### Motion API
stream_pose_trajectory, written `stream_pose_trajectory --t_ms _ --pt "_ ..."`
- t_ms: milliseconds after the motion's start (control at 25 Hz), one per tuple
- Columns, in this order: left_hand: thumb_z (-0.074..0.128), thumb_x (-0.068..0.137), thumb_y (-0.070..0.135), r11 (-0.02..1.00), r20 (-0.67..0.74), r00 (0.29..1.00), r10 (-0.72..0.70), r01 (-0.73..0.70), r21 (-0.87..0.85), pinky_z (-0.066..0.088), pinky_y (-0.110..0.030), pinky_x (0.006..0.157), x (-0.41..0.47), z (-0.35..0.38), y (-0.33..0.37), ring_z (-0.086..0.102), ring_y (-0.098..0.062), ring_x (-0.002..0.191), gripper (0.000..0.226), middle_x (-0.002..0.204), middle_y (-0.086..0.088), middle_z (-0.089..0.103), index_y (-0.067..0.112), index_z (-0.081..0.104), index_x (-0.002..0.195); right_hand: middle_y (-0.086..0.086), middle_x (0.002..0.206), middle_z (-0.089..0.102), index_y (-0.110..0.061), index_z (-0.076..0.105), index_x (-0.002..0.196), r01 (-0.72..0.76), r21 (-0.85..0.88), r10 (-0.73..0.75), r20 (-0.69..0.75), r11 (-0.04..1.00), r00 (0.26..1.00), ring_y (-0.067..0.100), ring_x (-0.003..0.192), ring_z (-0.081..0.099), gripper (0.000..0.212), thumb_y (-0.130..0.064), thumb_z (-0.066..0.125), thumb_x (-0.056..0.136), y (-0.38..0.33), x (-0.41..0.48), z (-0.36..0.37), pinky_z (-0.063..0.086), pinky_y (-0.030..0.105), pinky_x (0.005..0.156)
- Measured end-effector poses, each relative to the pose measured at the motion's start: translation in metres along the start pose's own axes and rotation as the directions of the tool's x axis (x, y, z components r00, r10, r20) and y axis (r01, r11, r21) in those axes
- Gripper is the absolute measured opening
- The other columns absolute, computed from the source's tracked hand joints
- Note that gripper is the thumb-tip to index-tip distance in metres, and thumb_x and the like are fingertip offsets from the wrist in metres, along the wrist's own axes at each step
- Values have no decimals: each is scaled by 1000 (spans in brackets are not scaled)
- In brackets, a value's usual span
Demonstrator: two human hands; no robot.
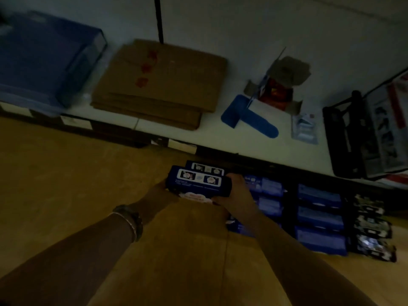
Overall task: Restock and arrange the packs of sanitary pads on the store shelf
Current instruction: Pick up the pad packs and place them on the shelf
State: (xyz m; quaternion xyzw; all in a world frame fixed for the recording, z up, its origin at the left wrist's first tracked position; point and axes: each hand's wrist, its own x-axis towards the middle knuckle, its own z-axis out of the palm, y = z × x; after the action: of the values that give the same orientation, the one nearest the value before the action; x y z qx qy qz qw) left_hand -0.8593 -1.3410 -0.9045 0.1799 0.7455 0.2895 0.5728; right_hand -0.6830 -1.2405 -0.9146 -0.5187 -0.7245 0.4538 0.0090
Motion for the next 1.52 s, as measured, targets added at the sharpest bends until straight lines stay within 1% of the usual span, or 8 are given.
stream_pose_trajectory --t_ms 160,360,440,720,920,1240,1360,1520 --pt "51 89 -7 1000 116 993 18 -20 15 34 -32 104 39 12 -27 43 -32 125 56 134 -8 45 10 33 140 13 133 39 -6 41 130 28 -91 -23 53 995 998 22 121 41 68 -12 78 73 44 27 29 24 10 91" --pt "54 87 -6 995 165 986 29 -44 88 33 -33 106 66 17 -48 42 -29 127 62 141 -11 41 12 30 142 14 132 40 -6 39 131 44 -249 -34 44 967 998 26 124 42 67 -23 76 77 72 46 53 32 33 106" --pt "56 86 -7 995 170 984 47 -61 77 34 -30 103 74 16 -50 44 -26 125 63 139 -9 43 13 33 141 10 136 39 -11 36 135 55 -373 -43 40 926 998 24 129 36 67 -30 70 81 74 51 55 23 39 110" --pt "56 86 -8 988 208 978 24 -55 146 31 -33 109 83 22 -56 40 -27 129 65 144 -11 39 11 29 143 11 139 35 -11 30 137 45 -502 -11 70 864 997 23 130 34 69 -35 66 83 80 58 58 21 35 106" --pt "51 89 -9 980 150 988 44 -72 186 35 -29 102 85 30 -52 44 -28 125 61 140 -12 43 13 30 142 11 137 38 -11 31 136 39 -525 -9 60 850 998 24 127 37 69 -35 67 82 88 59 56 23 34 104" --pt "56 91 7 948 80 993 85 -105 300 31 -32 108 93 34 -54 42 -28 127 54 142 -14 40 8 33 140 11 137 37 -10 30 137 105 -505 -71 86 857 994 24 127 36 72 -41 66 83 89 59 49 24 32 103" --pt "57 92 16 906 -8 999 39 -33 422 28 -30 107 97 33 -53 35 -29 131 66 146 -17 33 3 18 144 10 133 43 -10 38 134 81 -444 -92 -5 893 996 23 123 41 60 -47 54 90 88 61 42 28 32 103" --pt "57 91 28 793 -145 959 243 -110 599 33 -37 106 82 38 -43 33 -30 132 78 149 -17 23 7 8 147 17 115 54 -3 57 110 27 -360 -70 -108 933 992 28 107 52 37 -36 49 95 82 62 26 43 35 89"
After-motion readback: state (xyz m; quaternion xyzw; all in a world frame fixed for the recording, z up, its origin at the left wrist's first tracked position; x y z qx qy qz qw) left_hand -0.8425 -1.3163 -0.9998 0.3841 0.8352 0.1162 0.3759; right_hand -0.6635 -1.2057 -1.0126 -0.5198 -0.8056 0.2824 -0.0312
